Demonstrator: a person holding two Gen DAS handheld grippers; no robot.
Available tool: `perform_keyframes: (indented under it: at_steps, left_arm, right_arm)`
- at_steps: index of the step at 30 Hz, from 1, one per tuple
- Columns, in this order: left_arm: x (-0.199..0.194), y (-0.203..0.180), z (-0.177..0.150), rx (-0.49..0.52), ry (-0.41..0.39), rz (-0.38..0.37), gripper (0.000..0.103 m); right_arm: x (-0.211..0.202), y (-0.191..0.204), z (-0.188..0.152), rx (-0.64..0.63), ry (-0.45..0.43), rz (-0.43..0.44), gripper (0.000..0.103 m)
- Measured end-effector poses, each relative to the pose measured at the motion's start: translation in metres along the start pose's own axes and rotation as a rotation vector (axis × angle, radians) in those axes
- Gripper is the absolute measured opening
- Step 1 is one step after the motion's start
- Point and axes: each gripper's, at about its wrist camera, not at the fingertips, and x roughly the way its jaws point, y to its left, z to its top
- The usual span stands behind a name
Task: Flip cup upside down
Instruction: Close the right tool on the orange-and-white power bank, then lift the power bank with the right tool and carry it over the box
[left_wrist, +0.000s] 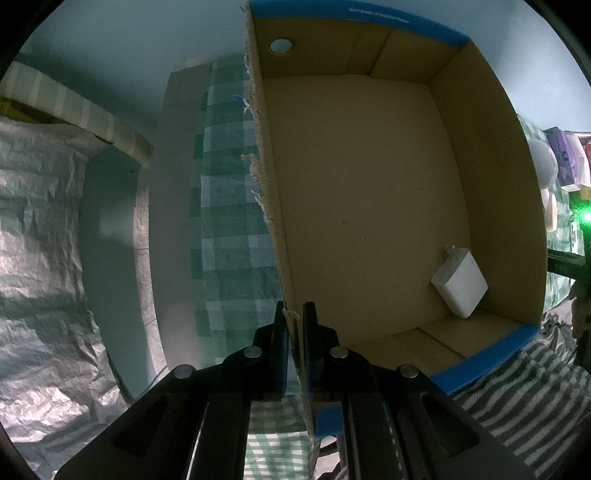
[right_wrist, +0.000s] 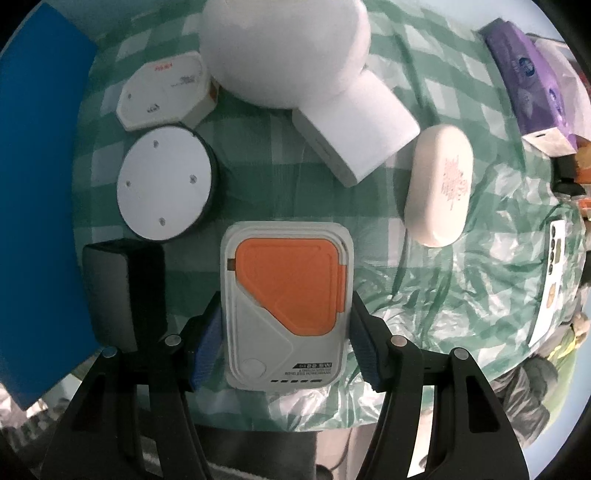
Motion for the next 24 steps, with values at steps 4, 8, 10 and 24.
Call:
perform_keyframes:
  at_steps: [4, 8, 10, 24]
  left_arm:
    - [0.000, 0.000, 0.000, 0.002, 0.002, 0.000, 0.006]
    - [0.000, -0.001, 0.000, 0.005, 0.001, 0.001, 0.006]
    - [0.001, 0.000, 0.000, 0.003, 0.002, -0.001, 0.006]
    - [0.002, -0.004, 0.002, 0.009, 0.011, 0.005, 0.006]
  right_arm:
    - [0.002, -0.001, 0.005, 0.013, 0.020, 0.009, 0.063]
    - [0.006, 0.004, 0.023, 0.009, 0.051, 0.001, 0.064]
    - [0.004, 0.007, 0.027, -0.001, 0.044, -0.003, 0.063]
    - [-0.045, 0.016, 0.010, -0.072, -0.073, 0.011, 0.063]
